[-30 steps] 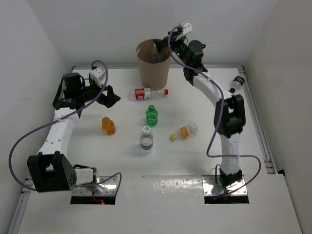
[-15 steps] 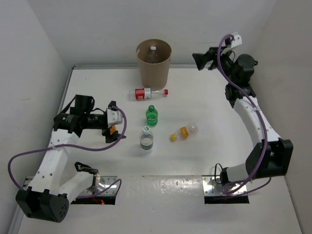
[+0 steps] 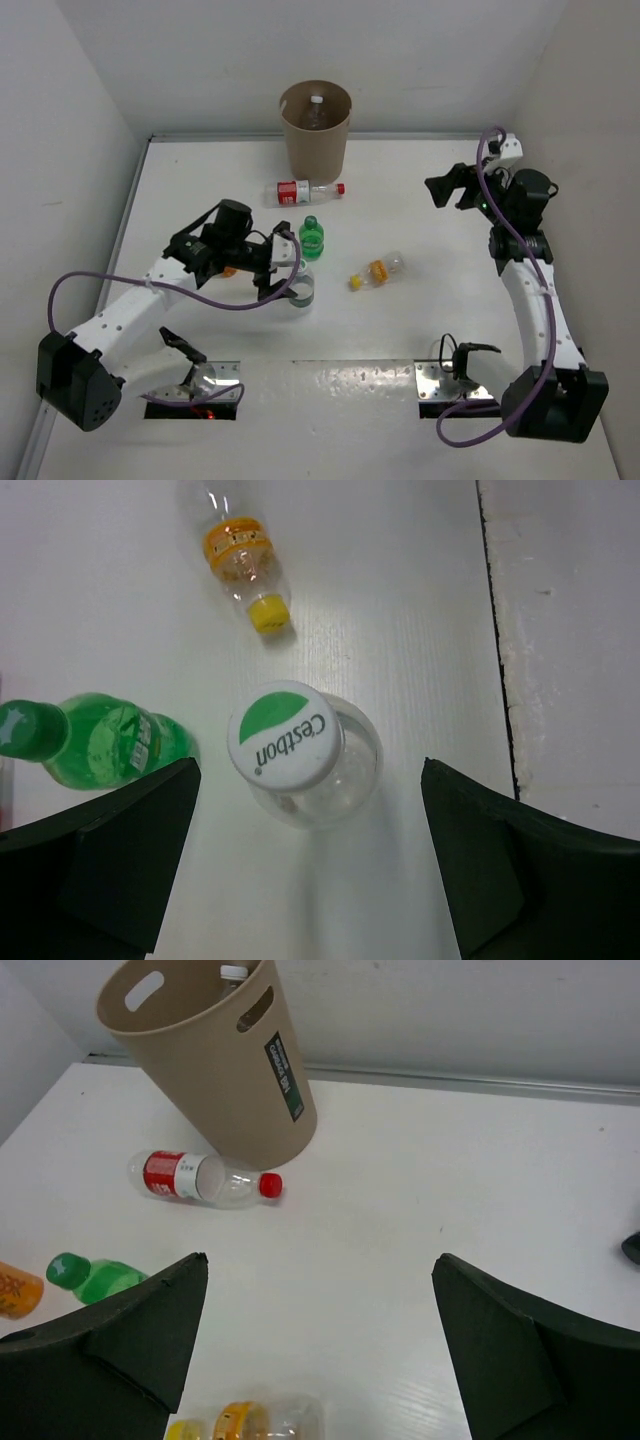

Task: Put the plastic bottles in the bin

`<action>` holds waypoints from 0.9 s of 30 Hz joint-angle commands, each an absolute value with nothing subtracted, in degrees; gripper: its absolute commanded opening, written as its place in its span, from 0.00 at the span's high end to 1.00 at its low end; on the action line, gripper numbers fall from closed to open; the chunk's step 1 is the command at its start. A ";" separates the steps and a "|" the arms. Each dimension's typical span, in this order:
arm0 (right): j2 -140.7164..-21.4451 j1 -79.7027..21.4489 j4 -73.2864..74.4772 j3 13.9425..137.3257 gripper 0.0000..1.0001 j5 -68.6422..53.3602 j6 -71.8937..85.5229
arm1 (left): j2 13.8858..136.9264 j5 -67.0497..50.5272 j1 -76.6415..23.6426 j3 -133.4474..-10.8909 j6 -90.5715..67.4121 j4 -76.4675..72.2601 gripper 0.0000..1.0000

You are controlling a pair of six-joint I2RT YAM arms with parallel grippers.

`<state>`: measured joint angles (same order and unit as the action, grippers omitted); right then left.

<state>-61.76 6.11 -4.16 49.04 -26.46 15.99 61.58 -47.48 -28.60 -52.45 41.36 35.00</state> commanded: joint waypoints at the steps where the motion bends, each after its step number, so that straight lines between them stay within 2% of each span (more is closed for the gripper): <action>1: -58.10 7.90 -1.50 47.73 0.07 -28.65 15.03 | 62.84 -44.74 -30.67 -49.40 35.17 25.06 0.00; 6: -55.90 9.05 1.48 46.76 0.07 -29.62 13.98 | 63.98 -45.87 -33.57 -47.73 31.91 19.87 0.02; 9: -55.72 9.41 2.11 46.14 0.07 -30.06 14.06 | 63.98 -46.58 -34.37 -47.20 31.29 19.25 0.17; 10: -55.55 9.58 2.20 45.62 0.07 -30.32 14.24 | 63.98 -46.58 -34.97 -47.20 30.59 18.64 0.27; 12: -55.72 9.58 1.85 45.18 0.09 -30.85 14.33 | 64.51 -46.58 -35.50 -48.07 29.89 18.63 0.37; 13: -55.81 9.58 1.85 45.26 0.10 -30.94 14.41 | 64.51 -45.97 -35.51 -48.95 29.36 18.63 0.49; 15: -55.99 9.58 1.93 45.00 0.10 -31.11 14.50 | 64.51 -45.35 -34.99 -52.01 29.36 20.38 0.61; 16: -56.25 9.49 2.19 44.91 0.11 -31.55 14.33 | 64.51 -44.74 -34.37 -57.25 27.53 20.91 0.67; 17: -56.25 9.58 2.37 44.56 0.13 -31.73 13.98 | 66.34 -44.74 -34.37 -60.70 25.94 21.53 0.77; 20: -56.51 9.49 2.90 43.51 0.14 -33.13 13.18 | 70.56 -43.51 -32.35 -78.17 17.36 21.53 0.93; 22: -57.04 9.32 2.90 42.90 0.15 -34.27 12.48 | 76.25 -38.34 -31.03 -92.19 12.68 20.31 0.94; 27: -59.06 8.70 2.90 43.41 0.15 -36.21 10.29 | 89.18 -18.25 -27.33 -112.82 6.15 14.50 0.94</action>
